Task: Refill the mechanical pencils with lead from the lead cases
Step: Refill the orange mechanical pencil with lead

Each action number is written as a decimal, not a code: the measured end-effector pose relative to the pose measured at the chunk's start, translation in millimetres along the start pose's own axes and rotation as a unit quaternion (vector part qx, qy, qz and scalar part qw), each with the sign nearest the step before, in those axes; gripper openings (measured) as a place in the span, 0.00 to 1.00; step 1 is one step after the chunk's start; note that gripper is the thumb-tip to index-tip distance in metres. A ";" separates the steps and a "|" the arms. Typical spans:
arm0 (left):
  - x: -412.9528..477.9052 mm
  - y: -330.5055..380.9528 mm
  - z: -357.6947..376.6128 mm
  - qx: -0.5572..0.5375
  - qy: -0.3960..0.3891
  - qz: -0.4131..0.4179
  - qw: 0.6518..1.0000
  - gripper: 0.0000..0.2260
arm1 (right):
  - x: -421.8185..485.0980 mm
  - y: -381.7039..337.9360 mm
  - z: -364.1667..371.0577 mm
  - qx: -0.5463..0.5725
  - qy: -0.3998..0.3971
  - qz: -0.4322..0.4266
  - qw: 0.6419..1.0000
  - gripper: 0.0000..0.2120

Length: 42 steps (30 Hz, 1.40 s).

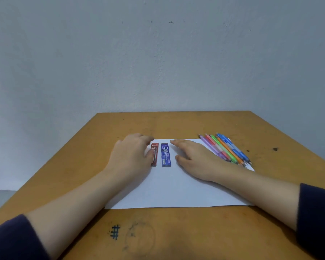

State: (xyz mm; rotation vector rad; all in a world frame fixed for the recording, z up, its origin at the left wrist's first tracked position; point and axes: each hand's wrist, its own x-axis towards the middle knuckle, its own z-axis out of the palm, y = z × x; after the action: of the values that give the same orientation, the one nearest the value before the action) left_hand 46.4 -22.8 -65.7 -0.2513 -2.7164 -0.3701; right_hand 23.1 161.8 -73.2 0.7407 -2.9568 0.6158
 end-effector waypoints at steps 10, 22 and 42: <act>3.5 -5.3 -1.3 0.070 -0.020 -0.016 0.997 0.17 | 1.6 2.9 2.8 -0.034 -0.008 -0.005 0.999 0.23; 5.0 0.3 -1.0 0.007 -0.019 -0.028 0.999 0.14 | 2.0 0.7 1.2 -0.037 -0.010 -0.010 0.999 0.22; 0.9 1.0 -6.3 -0.116 0.098 0.145 0.978 0.11 | 1.5 6.1 -6.2 0.065 0.171 -0.035 0.983 0.17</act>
State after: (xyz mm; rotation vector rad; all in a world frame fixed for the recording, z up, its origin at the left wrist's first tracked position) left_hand 48.0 -23.5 -59.5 -0.6320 -2.3972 -0.5905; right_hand 18.6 168.4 -69.6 0.6656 -2.5872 0.8420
